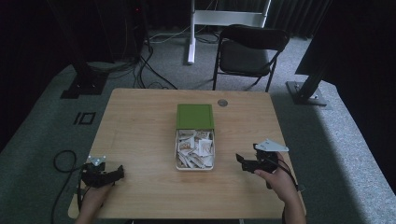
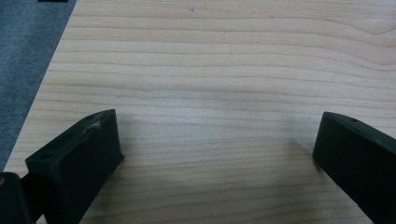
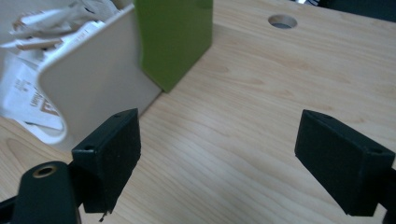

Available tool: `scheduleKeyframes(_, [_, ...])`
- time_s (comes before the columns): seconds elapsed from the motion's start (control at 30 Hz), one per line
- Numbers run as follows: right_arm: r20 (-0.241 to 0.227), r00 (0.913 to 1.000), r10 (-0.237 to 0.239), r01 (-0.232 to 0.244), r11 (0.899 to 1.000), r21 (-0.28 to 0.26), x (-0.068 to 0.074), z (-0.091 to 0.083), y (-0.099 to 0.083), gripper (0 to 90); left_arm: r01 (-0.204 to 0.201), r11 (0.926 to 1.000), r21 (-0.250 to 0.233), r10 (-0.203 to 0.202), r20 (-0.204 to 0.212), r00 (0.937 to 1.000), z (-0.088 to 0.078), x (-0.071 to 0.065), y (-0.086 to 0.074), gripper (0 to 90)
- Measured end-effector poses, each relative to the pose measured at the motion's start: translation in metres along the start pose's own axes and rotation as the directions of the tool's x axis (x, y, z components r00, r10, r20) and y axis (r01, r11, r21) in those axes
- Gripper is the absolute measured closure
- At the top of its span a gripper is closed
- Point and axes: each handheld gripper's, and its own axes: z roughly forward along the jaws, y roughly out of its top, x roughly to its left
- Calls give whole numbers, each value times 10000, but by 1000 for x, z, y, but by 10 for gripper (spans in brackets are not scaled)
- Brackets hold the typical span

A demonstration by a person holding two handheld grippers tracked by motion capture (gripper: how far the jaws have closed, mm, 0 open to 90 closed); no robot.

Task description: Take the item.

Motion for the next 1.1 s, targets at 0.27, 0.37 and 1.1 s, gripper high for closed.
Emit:
scheduleKeyframes(0.27, [-356, 9993, -70, 60, 9996, -284, 11, 5, 20, 145, -4, 10000, 0, 4, -1, 10000, 0, 0, 0, 14])
scheduleKeyframes(0.37, [-530, 9986, -69, 50, 9993, -361, 17, 8, 27, 144, 0, 10000, 0, 0, -1, 10000, 0, 0, 0, 14])
scheduleKeyframes(1.1, [-1651, 9848, -538, 402, 9956, -846, 61, 31, 61, 145, -8, 10000, 0, 8, -3, 10000, 0, 0, 0, 14])
